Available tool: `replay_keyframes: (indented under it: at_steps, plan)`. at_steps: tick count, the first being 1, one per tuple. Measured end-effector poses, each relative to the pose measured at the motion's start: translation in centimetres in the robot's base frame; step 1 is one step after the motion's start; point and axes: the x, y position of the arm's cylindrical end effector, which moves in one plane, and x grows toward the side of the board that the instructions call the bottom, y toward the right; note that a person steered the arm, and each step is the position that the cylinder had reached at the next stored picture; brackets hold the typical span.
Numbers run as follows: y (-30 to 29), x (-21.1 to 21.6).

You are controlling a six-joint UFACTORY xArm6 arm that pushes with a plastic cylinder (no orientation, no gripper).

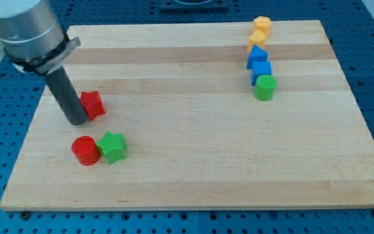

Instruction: Move red star to the center

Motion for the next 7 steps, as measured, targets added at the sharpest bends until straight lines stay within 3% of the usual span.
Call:
replay_keyframes:
  at_steps: [2, 3, 4, 6, 7]
  plan:
    - [0.9, -4.2]
    - [4.3, -5.3]
    - [2.6, -7.6]
    - [20.2, -6.7]
    - [21.6, -5.2]
